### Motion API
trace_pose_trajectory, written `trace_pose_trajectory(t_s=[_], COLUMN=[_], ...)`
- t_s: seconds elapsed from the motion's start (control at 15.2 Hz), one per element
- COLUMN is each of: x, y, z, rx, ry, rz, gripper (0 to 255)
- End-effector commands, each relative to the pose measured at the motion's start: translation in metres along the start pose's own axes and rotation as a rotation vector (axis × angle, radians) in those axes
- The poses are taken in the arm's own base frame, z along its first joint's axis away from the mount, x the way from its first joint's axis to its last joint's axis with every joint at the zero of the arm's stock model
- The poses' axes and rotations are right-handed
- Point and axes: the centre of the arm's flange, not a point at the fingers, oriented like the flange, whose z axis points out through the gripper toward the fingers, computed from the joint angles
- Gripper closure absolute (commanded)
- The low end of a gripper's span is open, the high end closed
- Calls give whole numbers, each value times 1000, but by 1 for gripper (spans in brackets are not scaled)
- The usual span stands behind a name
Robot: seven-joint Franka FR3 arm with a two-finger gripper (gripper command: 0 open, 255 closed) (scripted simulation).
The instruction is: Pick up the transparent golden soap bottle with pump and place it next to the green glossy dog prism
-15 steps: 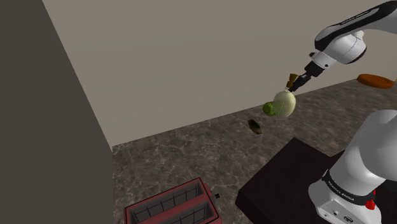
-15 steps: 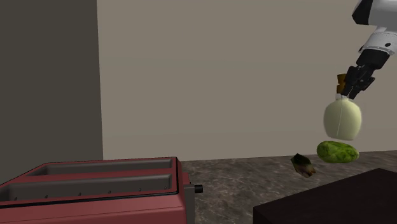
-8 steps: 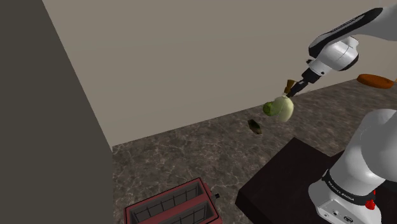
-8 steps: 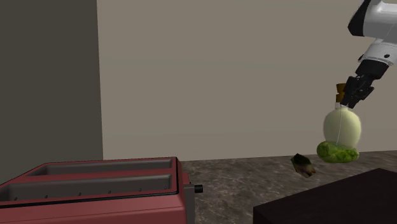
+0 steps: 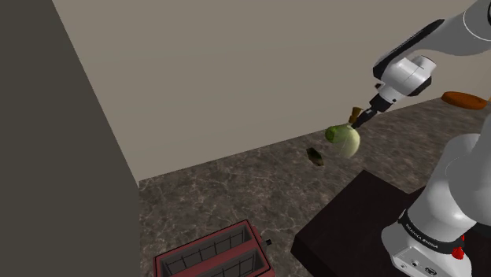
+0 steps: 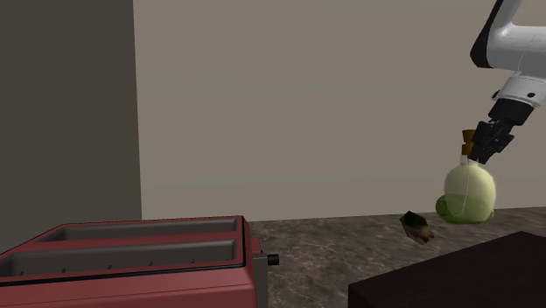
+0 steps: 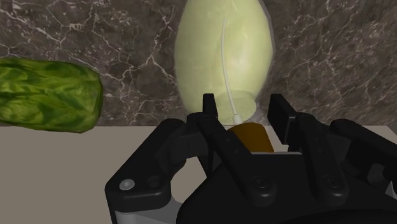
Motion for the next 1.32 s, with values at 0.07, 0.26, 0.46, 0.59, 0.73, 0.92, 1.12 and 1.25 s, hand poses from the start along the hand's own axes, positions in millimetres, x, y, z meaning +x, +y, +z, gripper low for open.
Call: trace_pose_trajectory(t_s=[0.07,0.26,0.46,0.59,0.73,0.92,1.12,1.25], x=[-5,-11,-16,-20,-24,-29,-29,-29], y=[4,8,12,14,17,20,20,20], z=[15,29,44,53,63,76,76,76], rx=[-1,-1,-1,-1,-1,-1,-1,-1], ry=[2,2,2,2,2,2,2,2], rz=[0,0,0,0,0,0,0,0], gripper=[255,255,255,255,255,255,255,255])
